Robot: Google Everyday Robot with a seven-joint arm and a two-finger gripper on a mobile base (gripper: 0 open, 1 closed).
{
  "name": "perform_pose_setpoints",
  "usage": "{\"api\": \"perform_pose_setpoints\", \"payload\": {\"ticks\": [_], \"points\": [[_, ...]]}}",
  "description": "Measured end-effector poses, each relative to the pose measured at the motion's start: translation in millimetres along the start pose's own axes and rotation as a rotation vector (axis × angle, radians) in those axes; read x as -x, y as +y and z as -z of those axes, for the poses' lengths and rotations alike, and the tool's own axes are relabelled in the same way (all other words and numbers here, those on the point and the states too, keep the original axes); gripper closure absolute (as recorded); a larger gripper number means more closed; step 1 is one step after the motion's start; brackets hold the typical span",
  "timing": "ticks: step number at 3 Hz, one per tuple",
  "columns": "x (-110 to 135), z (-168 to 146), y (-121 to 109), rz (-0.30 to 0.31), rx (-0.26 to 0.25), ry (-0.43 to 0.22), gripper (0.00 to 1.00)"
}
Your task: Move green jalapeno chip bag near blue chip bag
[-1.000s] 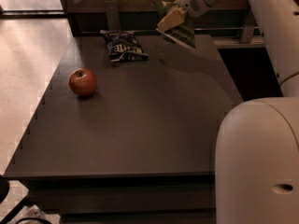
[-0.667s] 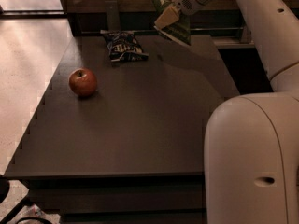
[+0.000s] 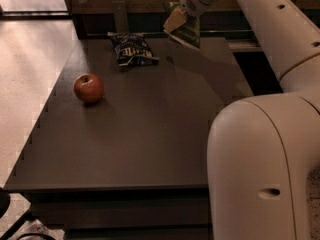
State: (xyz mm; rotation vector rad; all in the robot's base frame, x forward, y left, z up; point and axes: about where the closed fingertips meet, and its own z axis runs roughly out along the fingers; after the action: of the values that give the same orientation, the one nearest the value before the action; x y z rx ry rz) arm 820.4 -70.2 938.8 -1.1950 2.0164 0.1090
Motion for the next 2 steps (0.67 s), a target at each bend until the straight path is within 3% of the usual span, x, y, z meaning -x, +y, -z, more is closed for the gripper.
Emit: {"api": "perform_pose_setpoints", "payload": {"ticks": [2], "points": [[-1.4, -7.7, 3.2, 0.000, 0.010, 0.005, 0.38]]}}
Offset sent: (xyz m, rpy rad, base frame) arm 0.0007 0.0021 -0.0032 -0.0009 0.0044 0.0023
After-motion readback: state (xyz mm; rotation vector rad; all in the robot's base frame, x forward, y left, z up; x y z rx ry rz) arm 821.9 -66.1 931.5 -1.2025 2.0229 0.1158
